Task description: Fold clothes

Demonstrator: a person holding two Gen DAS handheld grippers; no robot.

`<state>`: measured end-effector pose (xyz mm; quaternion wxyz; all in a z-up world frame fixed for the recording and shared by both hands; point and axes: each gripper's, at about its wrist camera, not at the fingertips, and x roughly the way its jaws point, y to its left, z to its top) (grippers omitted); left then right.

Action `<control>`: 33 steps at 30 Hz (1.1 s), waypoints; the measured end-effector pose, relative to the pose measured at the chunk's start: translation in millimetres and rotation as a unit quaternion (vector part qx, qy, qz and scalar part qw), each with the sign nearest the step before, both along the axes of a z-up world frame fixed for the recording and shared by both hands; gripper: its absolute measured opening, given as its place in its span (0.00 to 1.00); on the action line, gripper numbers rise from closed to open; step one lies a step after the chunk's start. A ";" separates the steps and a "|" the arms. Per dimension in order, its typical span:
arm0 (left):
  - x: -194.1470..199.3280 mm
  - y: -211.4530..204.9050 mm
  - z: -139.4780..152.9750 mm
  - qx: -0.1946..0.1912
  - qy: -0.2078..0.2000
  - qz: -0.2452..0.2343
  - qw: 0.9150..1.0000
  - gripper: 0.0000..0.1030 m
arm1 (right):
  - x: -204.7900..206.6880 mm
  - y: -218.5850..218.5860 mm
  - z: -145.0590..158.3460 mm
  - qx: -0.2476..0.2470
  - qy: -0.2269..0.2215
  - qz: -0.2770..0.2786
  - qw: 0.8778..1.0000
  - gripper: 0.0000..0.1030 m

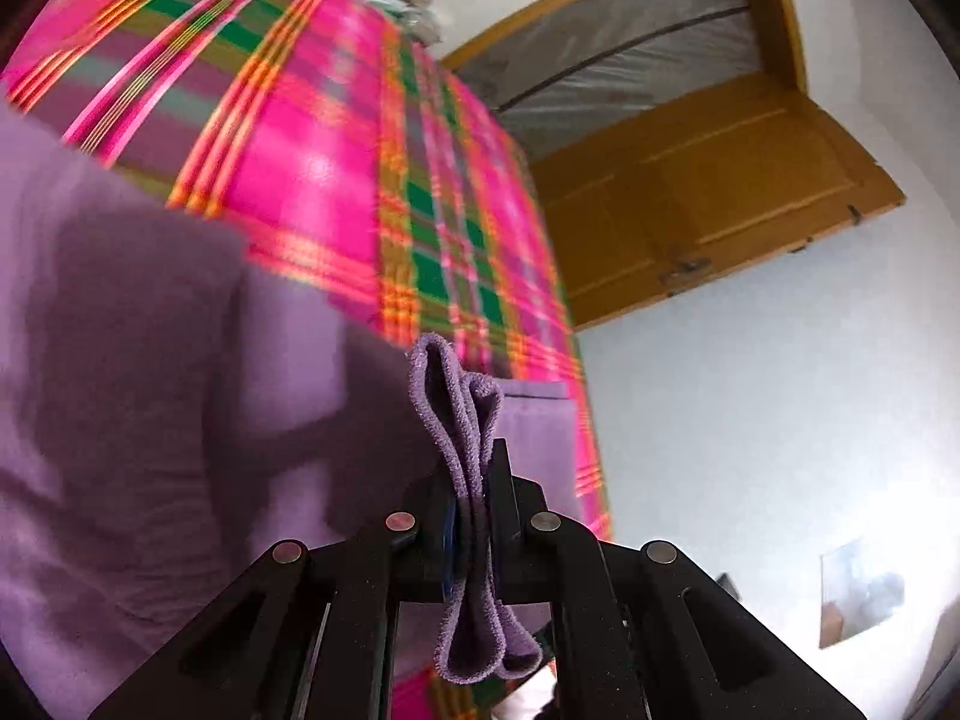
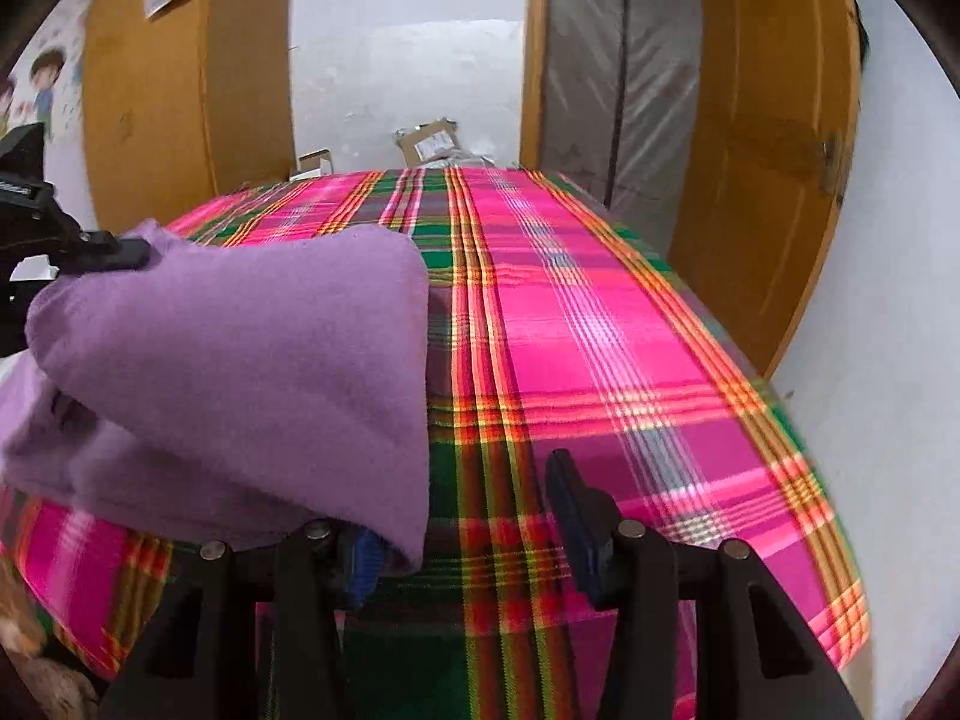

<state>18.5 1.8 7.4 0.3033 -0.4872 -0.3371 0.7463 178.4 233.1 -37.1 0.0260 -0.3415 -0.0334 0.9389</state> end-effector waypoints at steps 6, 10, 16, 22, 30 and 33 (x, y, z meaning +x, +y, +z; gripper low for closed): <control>1.9 -3.8 -17.5 -0.035 -0.018 0.011 0.999 0.08 | 8.7 -20.6 1.7 0.093 0.007 0.035 0.995 0.48; 1.8 0.0 -17.4 -0.053 -0.019 0.006 0.998 0.08 | 19.3 -18.5 8.6 0.095 -0.007 0.062 0.994 0.48; 4.2 3.3 -18.2 -0.073 -0.022 0.004 0.997 0.08 | 30.3 2.4 31.9 -0.007 -0.008 0.079 0.997 0.44; 8.2 5.5 -12.6 -0.096 -0.016 0.002 0.995 0.10 | 18.3 3.0 47.7 -0.068 0.013 0.093 0.993 0.33; 8.2 -0.9 -13.1 -0.096 -0.018 0.001 0.995 0.10 | 17.0 9.1 63.4 -0.093 0.030 0.090 0.991 0.29; 8.0 -1.2 -12.2 -0.098 -0.018 0.001 0.995 0.10 | 4.7 11.0 53.2 -0.093 0.014 0.075 0.993 0.29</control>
